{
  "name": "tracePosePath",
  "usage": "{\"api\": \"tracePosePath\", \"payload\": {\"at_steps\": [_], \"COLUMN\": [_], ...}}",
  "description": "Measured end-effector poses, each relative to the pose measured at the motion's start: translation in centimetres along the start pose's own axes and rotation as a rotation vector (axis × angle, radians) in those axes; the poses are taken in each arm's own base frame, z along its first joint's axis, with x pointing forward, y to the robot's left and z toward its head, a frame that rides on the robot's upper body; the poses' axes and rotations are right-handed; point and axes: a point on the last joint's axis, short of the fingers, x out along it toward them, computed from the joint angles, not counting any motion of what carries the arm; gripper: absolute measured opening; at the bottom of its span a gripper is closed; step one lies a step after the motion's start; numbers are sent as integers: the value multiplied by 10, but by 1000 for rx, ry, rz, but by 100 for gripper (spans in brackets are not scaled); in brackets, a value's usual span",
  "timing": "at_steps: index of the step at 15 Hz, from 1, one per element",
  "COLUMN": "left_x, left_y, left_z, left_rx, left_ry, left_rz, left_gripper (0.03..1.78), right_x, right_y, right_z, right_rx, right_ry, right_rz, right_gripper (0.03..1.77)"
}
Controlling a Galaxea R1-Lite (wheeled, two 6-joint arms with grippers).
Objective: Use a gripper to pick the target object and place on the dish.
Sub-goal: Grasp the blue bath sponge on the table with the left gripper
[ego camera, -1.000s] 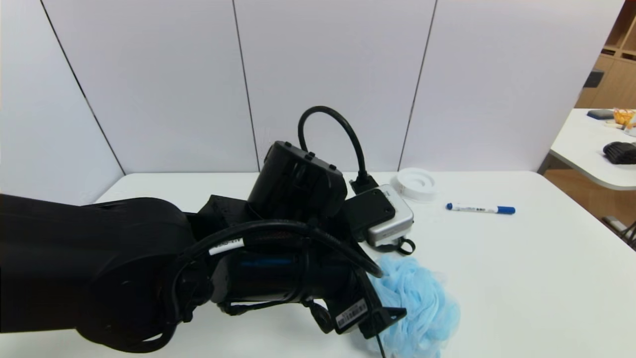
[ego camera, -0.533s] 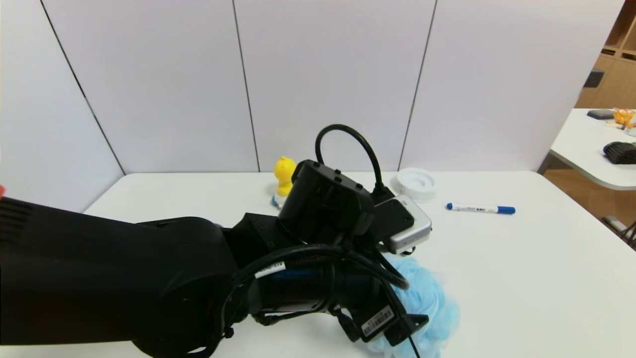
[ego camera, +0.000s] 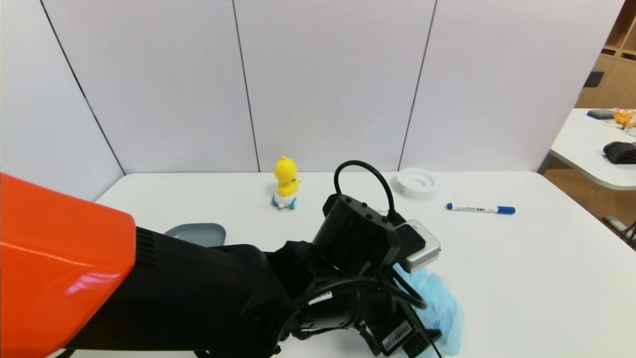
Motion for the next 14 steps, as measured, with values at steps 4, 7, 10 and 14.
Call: {"api": "tracePosePath", "payload": {"at_steps": [4,7,10,14], "left_x": [10,13,15,15], "left_y": [0,0,0,-1], "left_z": [-8,-11,-13,-14], "left_rx": [-9,-10,-11,-10], "left_ry": [30,40,47,48], "left_rz": [-6,-7,-8,-9], "left_gripper": [169,169,169,134], "right_x": [0,0,0,0], "right_y": [0,0,0,0], "right_z": [0,0,0,0], "right_rx": [0,0,0,0], "right_ry": [0,0,-1,0], "right_rz": [0,0,0,0], "right_gripper": [171,171,171,171]}}
